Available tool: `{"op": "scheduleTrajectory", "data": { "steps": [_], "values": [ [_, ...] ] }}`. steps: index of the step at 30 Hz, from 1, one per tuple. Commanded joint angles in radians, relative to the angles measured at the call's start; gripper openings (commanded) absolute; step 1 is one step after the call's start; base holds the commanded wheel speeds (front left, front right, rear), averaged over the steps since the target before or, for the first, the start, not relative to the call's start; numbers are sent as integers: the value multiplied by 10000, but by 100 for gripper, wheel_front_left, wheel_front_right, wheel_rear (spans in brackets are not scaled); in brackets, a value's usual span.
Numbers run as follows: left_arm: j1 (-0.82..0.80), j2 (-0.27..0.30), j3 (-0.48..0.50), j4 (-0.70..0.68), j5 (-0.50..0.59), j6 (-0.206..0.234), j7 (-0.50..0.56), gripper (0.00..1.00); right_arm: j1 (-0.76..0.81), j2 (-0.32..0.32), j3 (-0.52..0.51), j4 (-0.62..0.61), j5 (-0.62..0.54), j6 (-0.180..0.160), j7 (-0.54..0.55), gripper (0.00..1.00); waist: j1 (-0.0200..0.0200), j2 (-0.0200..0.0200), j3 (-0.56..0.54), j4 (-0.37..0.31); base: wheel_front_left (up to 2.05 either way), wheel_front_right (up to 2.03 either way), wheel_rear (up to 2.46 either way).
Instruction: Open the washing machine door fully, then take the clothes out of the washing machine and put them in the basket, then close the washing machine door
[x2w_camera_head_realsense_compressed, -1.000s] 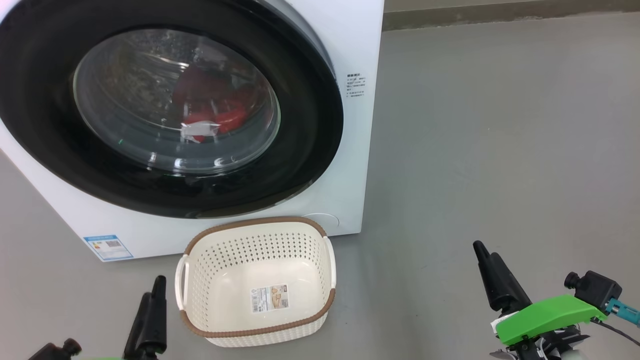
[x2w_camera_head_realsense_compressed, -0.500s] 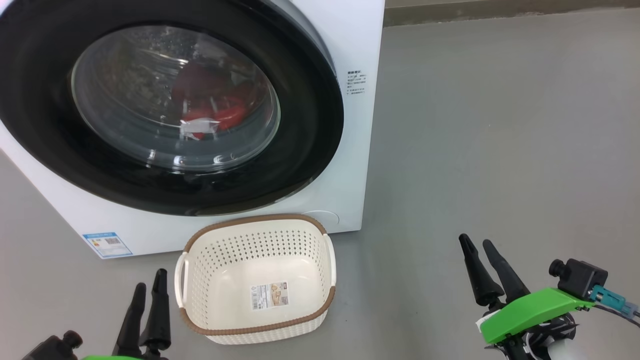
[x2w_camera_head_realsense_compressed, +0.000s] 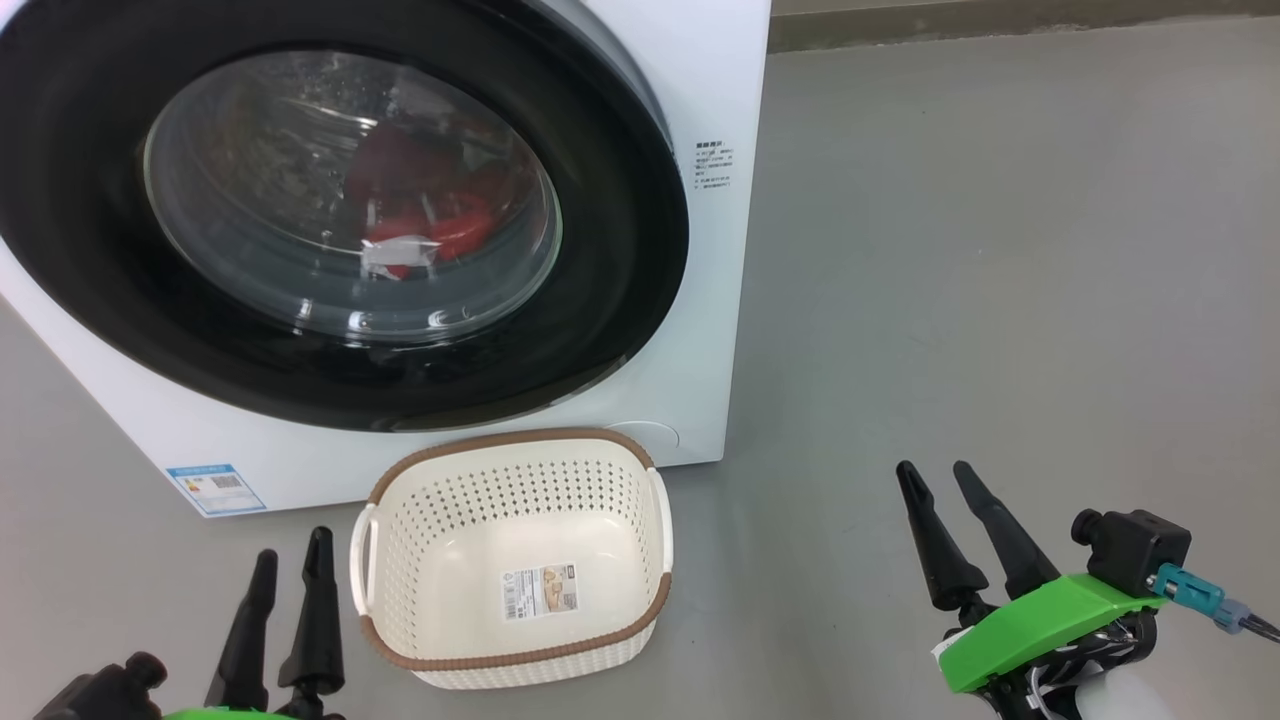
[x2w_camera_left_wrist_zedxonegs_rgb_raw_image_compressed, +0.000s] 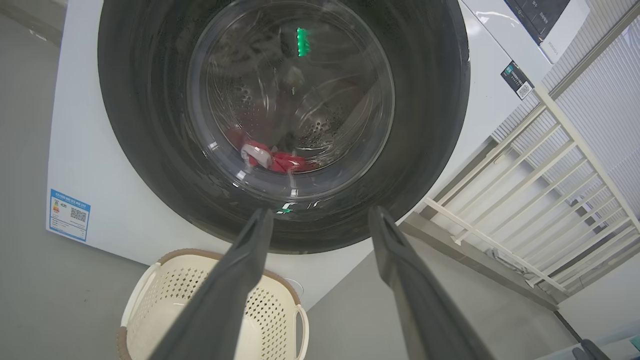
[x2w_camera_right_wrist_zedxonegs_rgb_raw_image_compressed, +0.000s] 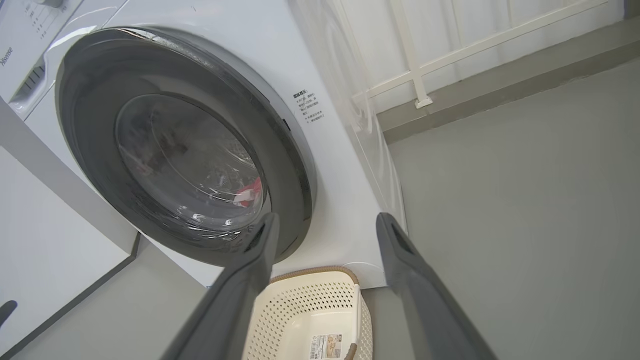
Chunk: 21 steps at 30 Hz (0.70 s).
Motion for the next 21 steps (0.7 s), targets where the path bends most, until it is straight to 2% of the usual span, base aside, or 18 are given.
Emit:
{"op": "scheduleTrajectory", "data": {
  "steps": [1, 21],
  "values": [
    [-187, 195, 273, -348, 297, -50, -133, 100, -542, -132, 168, -332, -299, -5, -152, 100, -1, 0, -8, -3, 0, 0, 0],
    [-80, 240, 366, -697, 2503, -49, -719, 100, -623, -55, -169, -587, -2787, -6, -739, 100, -1, 0, -120, -5, 0, 0, 0]
  ]
}}
